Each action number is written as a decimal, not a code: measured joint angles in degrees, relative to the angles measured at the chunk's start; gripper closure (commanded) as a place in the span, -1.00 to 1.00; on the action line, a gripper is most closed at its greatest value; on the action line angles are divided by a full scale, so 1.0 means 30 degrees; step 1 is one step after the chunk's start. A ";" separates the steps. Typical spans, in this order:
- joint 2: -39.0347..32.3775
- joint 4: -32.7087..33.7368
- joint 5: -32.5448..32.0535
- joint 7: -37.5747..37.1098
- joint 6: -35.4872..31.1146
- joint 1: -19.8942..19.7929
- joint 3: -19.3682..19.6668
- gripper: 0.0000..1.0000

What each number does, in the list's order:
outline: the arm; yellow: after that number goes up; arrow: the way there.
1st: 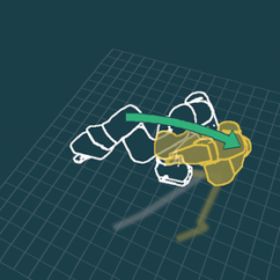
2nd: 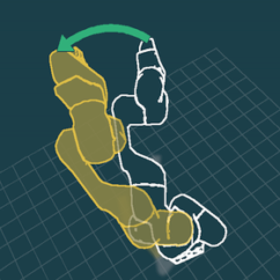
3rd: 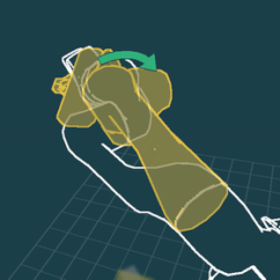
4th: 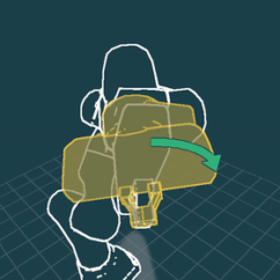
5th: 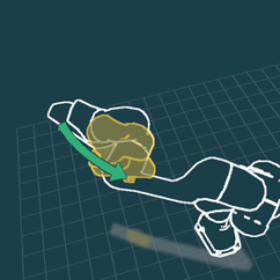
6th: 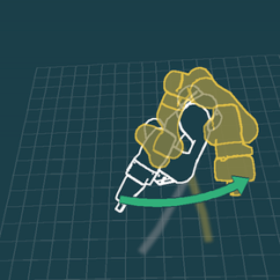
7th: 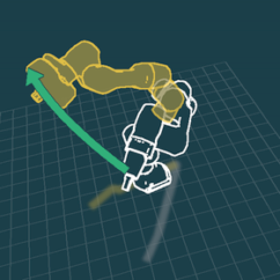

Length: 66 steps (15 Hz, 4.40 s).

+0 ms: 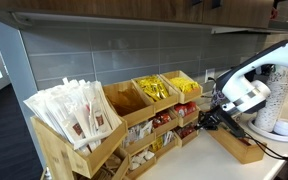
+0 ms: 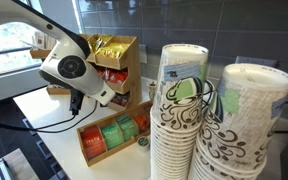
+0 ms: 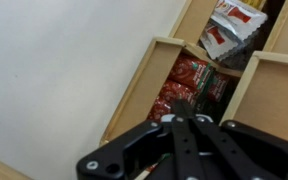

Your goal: Pick up the red sachet from the kitchen counter and put it in the bottom far right tray

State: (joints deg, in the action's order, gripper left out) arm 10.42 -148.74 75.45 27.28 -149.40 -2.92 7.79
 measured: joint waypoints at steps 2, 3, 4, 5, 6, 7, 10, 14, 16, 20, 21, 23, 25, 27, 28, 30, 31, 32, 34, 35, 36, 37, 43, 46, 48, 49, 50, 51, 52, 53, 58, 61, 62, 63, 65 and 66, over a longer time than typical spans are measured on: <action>-0.0098 -0.0029 -0.0188 -0.0722 0.0061 -0.0007 -0.0108 1.00; -0.0094 -0.0057 -0.0347 -0.1155 0.0061 -0.0016 -0.0201 1.00; -0.0067 -0.0085 -0.0540 -0.1575 0.0061 -0.0017 -0.0275 1.00; -0.0017 -0.0113 -0.0727 -0.1970 0.0061 -0.0020 -0.0335 1.00; 0.0063 -0.0145 -0.0884 -0.2523 0.0055 -0.0031 -0.0391 1.00; 0.0178 -0.0183 -0.1032 -0.3036 0.0054 -0.0049 -0.0446 1.00; 0.0712 -0.0356 -0.1201 -0.4518 0.0055 -0.0094 -0.0567 1.00; 0.1662 -0.0669 -0.1229 -0.6528 0.0055 -0.0110 -0.0699 1.00; 0.1958 -0.0709 -0.1379 -0.7910 0.0055 -0.0145 -0.0869 1.00; 0.2028 -0.0706 -0.1468 -1.0043 0.0020 -0.0179 -0.1286 1.00; 0.1995 -0.0704 -0.1470 -1.0465 0.0014 -0.0179 -0.1366 1.00; 0.1899 -0.0691 -0.1470 -1.1227 -0.0050 -0.0190 -0.1474 1.00; 0.1820 -0.0658 -0.1446 -1.1728 -0.0136 -0.0210 -0.1480 1.00; 0.1747 -0.0605 -0.1207 -1.1906 -0.0416 -0.0263 -0.1480 1.00; 0.1698 -0.0561 -0.1009 -1.1915 -0.0610 -0.0272 -0.1479 1.00; 0.1554 -0.0447 -0.0560 -1.1912 -0.1157 -0.0252 -0.1488 1.00; 0.1437 -0.0378 -0.0298 -1.1900 -0.1433 -0.0229 -0.1507 1.00; 0.1284 -0.0312 -0.0051 -1.1893 -0.1618 -0.0199 -0.1531 1.00; 0.0877 -0.0119 0.0339 -1.1836 -0.1888 -0.0143 -0.1591 1.00; 0.0662 -0.0012 0.0461 -1.1817 -0.1950 -0.0138 -0.1605 1.00; 0.0456 0.0078 0.0516 -1.1817 -0.2000 -0.0139 -0.1606 1.00; 0.0268 0.0137 0.0524 -1.1817 -0.2066 -0.0139 -0.1606 1.00; -0.0737 0.0688 0.0892 -1.1530 -0.2199 0.0023 -0.1769 0.97; -0.1147 0.1011 0.1039 -1.1299 -0.2203 0.0124 -0.1894 0.39; -0.1280 0.1069 0.1039 -1.1068 -0.2203 0.0127 -0.1905 0.09; -0.1277 0.0985 0.1040 -1.0993 -0.2200 0.0098 -0.1889 -0.03; -0.1271 0.0889 0.1037 -1.0956 -0.2200 0.0063 -0.1870 -0.16; -0.1270 0.0785 0.1014 -1.0952 -0.2199 0.0046 -0.1831 -0.34; -0.1260 0.0666 0.0954 -1.0952 -0.2198 0.0006 -0.1784 -0.48; -0.1245 0.0560 0.0907 -1.0953 -0.2195 -0.0040 -0.1714 -0.62; -0.1062 0.0099 0.0142 -1.0974 -0.2094 -0.0434 -0.1438 -1.00; -0.0721 -0.0200 -0.0706 -1.1011 -0.1998 -0.0591 -0.1371 -0.99; -0.0522 -0.0372 -0.1242 -1.1016 -0.1907 -0.0658 -0.1348 -1.00; -0.0259 -0.0646 -0.2050 -1.1011 -0.1726 -0.0747 -0.1319 -1.00; 0.0506 -0.1393 -0.4125 -1.0968 -0.1111 -0.0994 -0.1267 -1.00; 0.0999 -0.1812 -0.5263 -1.0906 -0.0681 -0.1115 -0.1220 -1.00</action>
State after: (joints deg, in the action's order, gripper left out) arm 13.41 -154.18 59.66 -5.44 -151.44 -6.27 4.13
